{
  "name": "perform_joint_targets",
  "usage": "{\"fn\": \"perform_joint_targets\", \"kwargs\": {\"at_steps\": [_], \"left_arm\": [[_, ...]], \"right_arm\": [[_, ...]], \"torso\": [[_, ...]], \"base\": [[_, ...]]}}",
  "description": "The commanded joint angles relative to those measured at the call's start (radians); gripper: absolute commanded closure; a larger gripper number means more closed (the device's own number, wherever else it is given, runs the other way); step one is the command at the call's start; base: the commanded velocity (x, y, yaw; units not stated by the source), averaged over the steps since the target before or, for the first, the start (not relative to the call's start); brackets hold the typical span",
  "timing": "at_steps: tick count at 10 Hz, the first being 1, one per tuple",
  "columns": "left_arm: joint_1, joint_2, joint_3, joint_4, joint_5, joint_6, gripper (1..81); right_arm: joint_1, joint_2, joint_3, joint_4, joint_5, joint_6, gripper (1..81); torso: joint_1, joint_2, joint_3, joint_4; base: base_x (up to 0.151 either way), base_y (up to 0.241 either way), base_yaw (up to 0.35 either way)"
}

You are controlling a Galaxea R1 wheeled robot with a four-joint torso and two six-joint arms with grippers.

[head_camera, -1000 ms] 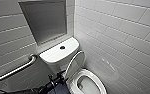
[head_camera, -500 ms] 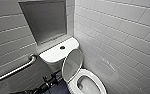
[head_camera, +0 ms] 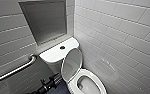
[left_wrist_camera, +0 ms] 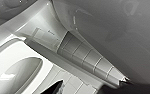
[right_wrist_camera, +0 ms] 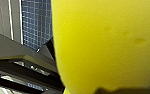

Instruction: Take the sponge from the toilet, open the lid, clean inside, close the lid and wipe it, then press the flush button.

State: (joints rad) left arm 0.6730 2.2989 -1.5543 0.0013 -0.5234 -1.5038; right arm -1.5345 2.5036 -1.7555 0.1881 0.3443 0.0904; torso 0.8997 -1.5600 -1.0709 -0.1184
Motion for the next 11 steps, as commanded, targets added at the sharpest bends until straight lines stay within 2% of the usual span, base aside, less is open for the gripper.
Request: {"fn": "perform_joint_targets", "kwargs": {"at_steps": [1,2,4,6,7,9,11], "left_arm": [[-0.034,-0.114,0.074,0.450,0.082,-0.006,1.0],[-0.004,-0.169,0.112,0.617,0.158,-0.004,1.0],[0.062,-0.278,0.226,1.002,0.265,-0.009,1.0],[0.204,-0.312,0.309,1.269,0.333,-0.009,1.0],[0.290,-0.294,0.294,1.351,0.345,-0.009,1.0],[0.470,-0.236,0.235,1.447,0.410,-0.001,1.0],[0.603,-0.184,0.186,1.481,0.413,0.002,1.0]], "right_arm": [[0.001,-0.041,0.025,-0.027,-0.068,-0.003,81.1],[0.004,-0.049,0.033,-0.035,-0.070,-0.003,81.1],[0.010,-0.058,0.056,-0.061,-0.070,-0.003,81.1],[0.026,-0.091,0.106,-0.064,-0.068,-0.001,81.1],[0.033,-0.107,0.136,-0.064,-0.064,-0.001,81.1],[0.055,-0.150,0.179,-0.062,-0.019,-0.001,81.1],[0.108,-0.213,0.263,-0.064,-0.011,0.002,81.1]], "torso": [[0.000,0.000,0.000,0.000],[0.000,0.000,0.000,0.000],[0.000,0.000,0.000,0.000],[0.000,0.000,0.000,0.000],[0.000,0.000,0.000,0.000],[0.000,0.000,0.000,0.000],[0.000,0.000,0.000,0.000]], "base": [[0.000,0.000,0.000],[0.000,0.000,0.000],[0.000,0.000,0.000],[0.000,0.000,0.000],[0.000,0.000,0.000],[0.000,0.000,0.000],[0.000,0.000,0.000]]}}
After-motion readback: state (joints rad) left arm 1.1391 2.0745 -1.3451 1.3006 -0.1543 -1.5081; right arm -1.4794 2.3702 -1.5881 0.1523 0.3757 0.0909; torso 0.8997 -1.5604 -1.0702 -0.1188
